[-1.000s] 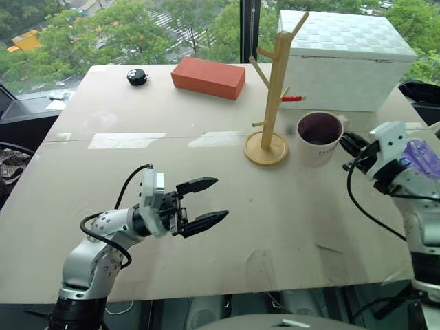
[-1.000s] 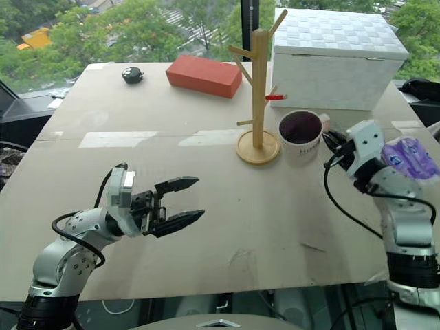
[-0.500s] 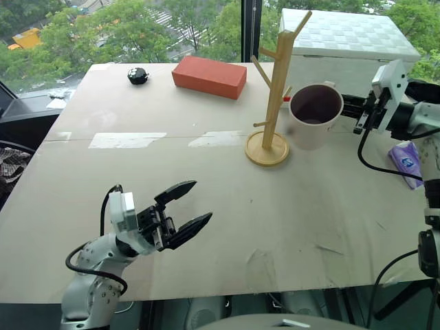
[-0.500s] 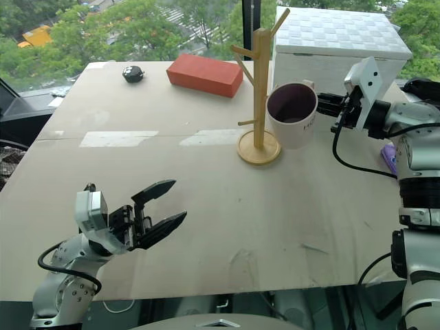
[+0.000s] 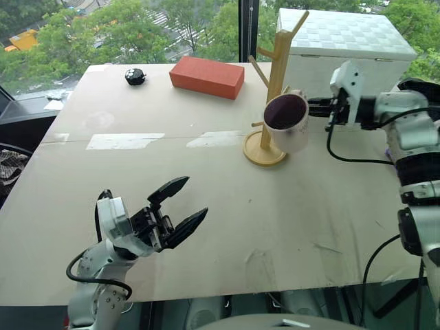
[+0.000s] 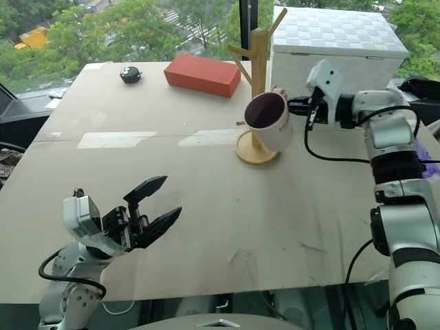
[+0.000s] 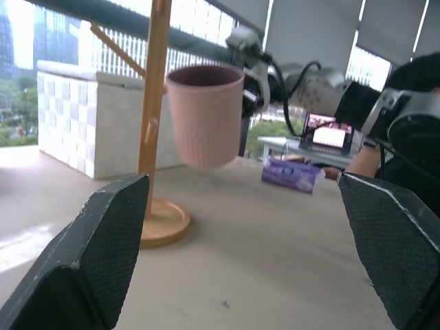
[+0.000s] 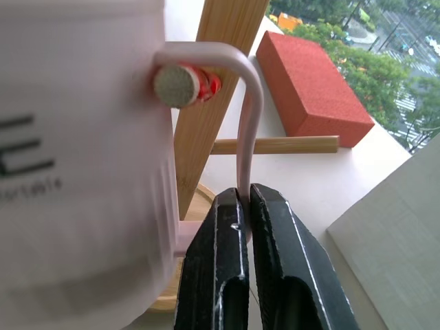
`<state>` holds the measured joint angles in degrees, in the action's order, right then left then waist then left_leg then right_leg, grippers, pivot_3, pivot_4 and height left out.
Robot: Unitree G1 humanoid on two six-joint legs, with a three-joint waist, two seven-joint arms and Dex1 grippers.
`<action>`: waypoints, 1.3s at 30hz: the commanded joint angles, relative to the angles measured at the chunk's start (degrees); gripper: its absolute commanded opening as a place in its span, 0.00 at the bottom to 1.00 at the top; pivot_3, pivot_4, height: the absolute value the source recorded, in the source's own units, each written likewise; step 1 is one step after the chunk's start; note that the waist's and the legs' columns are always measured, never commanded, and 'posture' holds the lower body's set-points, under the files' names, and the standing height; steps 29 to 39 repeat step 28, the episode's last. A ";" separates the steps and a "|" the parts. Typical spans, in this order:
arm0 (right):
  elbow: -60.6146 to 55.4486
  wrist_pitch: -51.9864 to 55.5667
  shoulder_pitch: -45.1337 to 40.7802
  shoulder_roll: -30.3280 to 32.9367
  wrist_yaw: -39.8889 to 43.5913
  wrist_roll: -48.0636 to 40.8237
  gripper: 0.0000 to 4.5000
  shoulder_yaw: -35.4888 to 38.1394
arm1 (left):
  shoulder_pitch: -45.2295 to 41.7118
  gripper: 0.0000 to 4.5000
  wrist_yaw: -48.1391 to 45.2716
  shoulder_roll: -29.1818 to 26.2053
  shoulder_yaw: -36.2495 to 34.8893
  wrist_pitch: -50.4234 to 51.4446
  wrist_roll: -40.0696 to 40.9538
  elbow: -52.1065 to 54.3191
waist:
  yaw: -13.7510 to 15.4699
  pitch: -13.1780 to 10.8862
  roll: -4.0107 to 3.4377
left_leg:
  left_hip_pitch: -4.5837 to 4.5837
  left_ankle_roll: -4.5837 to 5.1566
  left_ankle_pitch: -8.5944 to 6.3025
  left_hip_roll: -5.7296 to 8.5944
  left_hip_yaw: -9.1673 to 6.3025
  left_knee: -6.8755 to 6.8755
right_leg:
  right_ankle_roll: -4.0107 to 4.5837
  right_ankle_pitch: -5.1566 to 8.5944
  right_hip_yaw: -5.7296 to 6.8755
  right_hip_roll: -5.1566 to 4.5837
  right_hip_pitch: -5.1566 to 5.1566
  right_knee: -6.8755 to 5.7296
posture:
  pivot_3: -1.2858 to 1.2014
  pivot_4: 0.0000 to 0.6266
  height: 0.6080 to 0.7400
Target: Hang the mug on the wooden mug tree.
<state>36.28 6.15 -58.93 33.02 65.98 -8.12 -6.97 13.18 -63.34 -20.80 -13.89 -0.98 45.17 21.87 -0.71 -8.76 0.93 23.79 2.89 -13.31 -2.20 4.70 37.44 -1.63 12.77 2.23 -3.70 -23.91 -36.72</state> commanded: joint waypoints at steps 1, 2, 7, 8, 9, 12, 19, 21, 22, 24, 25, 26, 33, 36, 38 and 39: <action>2.59 -1.01 -2.52 0.61 0.30 0.65 0.13 1.07 | 0.47 1.00 -0.30 -0.11 -1.51 -1.63 1.41 2.42 | 0.17 0.00 0.00 | 0.01 0.00 0.00 0.00 0.00 0.00 | 0.00 0.00 0.01 0.00 0.00 0.00 | 0.52 0.24 1.00; 2.74 -1.40 -2.44 0.80 0.48 0.77 0.18 1.28 | 0.56 1.00 -0.25 -0.09 -1.41 -1.63 1.54 2.56 | 0.25 0.00 0.00 | 0.03 0.00 0.00 0.00 -0.02 0.00 | 0.00 0.00 0.03 0.00 0.00 0.01 | 0.52 0.24 1.00; -1.65 -3.11 2.01 2.92 -3.54 0.22 0.64 4.58 | 0.98 1.00 0.40 -0.22 -0.63 -0.77 1.98 3.27 | 0.22 -0.01 -0.01 | 0.02 0.00 0.00 0.01 -0.01 0.00 | 0.00 0.00 0.03 -0.03 0.00 0.03 | 0.52 0.24 1.00; -3.96 -1.90 3.81 3.75 -3.21 -1.20 0.74 5.83 | 0.99 1.00 0.77 -0.32 -0.40 -0.29 2.08 3.38 | 0.41 -0.01 -0.01 | 0.03 0.00 0.00 0.01 -0.05 0.00 | 0.00 0.01 0.06 -0.02 0.01 0.03 | 0.52 0.24 1.00; -6.07 -0.89 5.37 4.44 -3.19 -2.25 0.74 6.90 | 0.94 1.00 1.11 -0.37 -0.24 0.03 2.09 3.47 | 0.46 -0.01 -0.01 | 0.04 0.00 0.00 0.01 -0.07 0.00 | 0.00 0.01 0.07 -0.03 0.02 0.04 | 0.52 0.24 1.00; -13.10 2.38 11.92 7.03 -4.79 -5.16 0.74 11.37 | 0.17 1.00 2.71 -1.19 0.92 1.74 0.91 3.29 | 0.44 -0.01 -0.02 | 0.02 0.00 0.00 0.01 -0.02 0.00 | 0.00 0.00 0.03 -0.03 0.02 0.03 | 0.52 0.24 1.00; -30.24 7.88 35.03 10.66 -8.83 -9.81 0.74 20.42 | -2.16 1.00 11.33 -4.82 4.76 10.17 -3.86 4.17 | 1.04 0.00 0.00 | -0.05 0.00 0.00 0.00 -0.06 0.00 | -0.02 0.01 0.03 0.02 0.08 0.02 | 0.52 0.24 1.00; -34.54 9.19 40.83 10.51 -10.12 -11.28 0.74 22.77 | -2.09 1.00 12.32 -5.52 5.11 11.33 -4.56 4.19 | 1.22 0.01 -0.01 | -0.05 0.00 0.00 0.00 -0.01 -0.02 | -0.02 0.01 -0.02 0.03 0.05 0.00 | 0.52 0.24 1.00; -36.48 9.38 43.48 10.46 -10.68 -11.59 0.74 23.48 | -2.00 1.00 13.05 -5.97 5.22 12.11 -4.93 4.14 | 1.12 0.00 -0.02 | -0.06 0.00 0.00 0.00 -0.04 -0.01 | -0.02 0.01 -0.01 0.04 0.06 0.00 | 0.52 0.24 1.00; -41.33 8.92 51.38 9.89 -11.87 -11.72 0.74 25.46 | -1.62 1.00 15.01 -7.12 6.15 14.16 -7.31 3.55 | 1.02 0.00 -0.03 | -0.08 0.00 0.00 -0.01 0.02 -0.01 | -0.03 0.01 -0.07 0.06 0.04 -0.01 | 0.52 0.24 1.00; -43.02 9.01 54.05 9.54 -12.69 -11.78 0.74 26.19 | -1.66 1.00 15.44 -7.54 6.55 14.84 -7.99 3.29 | 1.18 0.00 -0.03 | -0.09 0.00 0.00 -0.01 -0.02 -0.01 | -0.03 0.02 -0.05 0.06 0.05 -0.01 | 0.52 0.24 1.00; -44.71 9.52 56.39 9.04 -13.35 -12.20 0.74 26.69 | -2.09 1.00 15.58 -8.00 7.03 15.18 -8.91 2.60 | 1.40 0.01 -0.01 | -0.09 0.00 0.00 -0.02 -0.05 -0.01 | -0.04 0.03 -0.01 0.07 0.05 0.00 | 0.52 0.24 1.00; -46.62 9.73 58.88 8.41 -14.80 -12.23 0.74 26.69 | -2.84 1.00 15.17 -8.90 7.82 15.68 -10.15 1.51 | 1.47 0.01 -0.01 | -0.08 -0.01 -0.01 -0.02 -0.08 -0.01 | -0.12 0.09 0.02 0.08 0.06 0.00 | 0.52 0.24 1.00; -46.62 9.73 58.88 8.41 -14.80 -12.23 0.74 26.69 | -2.84 1.00 15.17 -8.90 7.82 15.68 -10.15 1.51 | 1.47 0.01 -0.01 | -0.08 -0.01 -0.01 -0.02 -0.08 -0.01 | -0.12 0.09 0.02 0.08 0.06 0.00 | 0.52 0.24 1.00; -46.62 9.73 58.88 8.41 -14.80 -12.23 0.74 26.69 | -2.84 1.00 15.17 -8.90 7.82 15.68 -10.15 1.51 | 1.47 0.01 -0.01 | -0.08 -0.01 -0.01 -0.02 -0.08 -0.01 | -0.12 0.09 0.02 0.08 0.06 0.00 | 0.52 0.24 1.00; -46.62 9.73 58.88 8.41 -14.80 -12.23 0.74 26.69 | -2.84 1.00 15.17 -8.90 7.82 15.68 -10.15 1.51 | 1.47 0.01 -0.01 | -0.08 -0.01 -0.01 -0.02 -0.08 -0.01 | -0.12 0.09 0.02 0.08 0.06 0.00 | 0.52 0.24 1.00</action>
